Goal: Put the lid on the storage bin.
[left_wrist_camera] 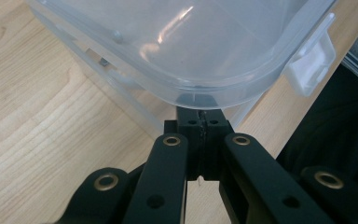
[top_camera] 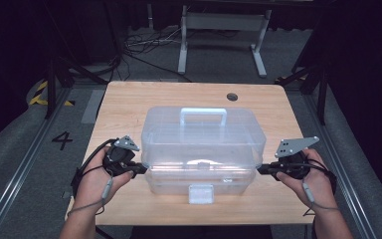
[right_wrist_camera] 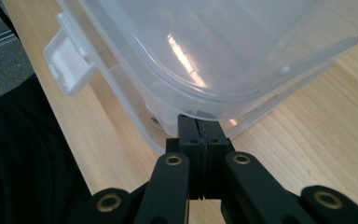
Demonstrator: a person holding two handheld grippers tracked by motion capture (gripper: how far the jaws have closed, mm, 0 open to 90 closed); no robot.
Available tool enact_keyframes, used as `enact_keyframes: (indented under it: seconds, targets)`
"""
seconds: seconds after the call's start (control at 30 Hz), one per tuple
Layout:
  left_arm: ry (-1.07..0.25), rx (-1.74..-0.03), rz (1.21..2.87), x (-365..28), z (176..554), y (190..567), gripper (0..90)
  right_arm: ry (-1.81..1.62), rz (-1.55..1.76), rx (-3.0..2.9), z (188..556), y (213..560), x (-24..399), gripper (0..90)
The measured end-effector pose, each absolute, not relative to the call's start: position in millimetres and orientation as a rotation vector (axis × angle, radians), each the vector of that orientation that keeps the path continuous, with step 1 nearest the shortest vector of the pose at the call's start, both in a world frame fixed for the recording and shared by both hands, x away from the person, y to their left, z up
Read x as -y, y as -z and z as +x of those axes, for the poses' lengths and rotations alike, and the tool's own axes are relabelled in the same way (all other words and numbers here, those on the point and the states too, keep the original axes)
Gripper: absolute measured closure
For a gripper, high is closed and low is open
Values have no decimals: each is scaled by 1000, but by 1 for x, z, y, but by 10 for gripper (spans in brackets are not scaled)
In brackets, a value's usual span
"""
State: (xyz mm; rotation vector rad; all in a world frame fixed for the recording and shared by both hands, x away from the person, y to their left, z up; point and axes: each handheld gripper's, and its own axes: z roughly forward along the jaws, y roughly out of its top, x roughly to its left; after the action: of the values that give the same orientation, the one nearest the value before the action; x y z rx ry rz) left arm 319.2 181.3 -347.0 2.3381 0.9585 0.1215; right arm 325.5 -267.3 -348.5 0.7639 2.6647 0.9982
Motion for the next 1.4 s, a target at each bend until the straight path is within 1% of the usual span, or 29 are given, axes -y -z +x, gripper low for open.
enact_keyframes:
  seconds: [1.4]
  targets:
    - [-31,-941,2512,-175,322,361,896,-805,760,-2812,329,364,259,897]
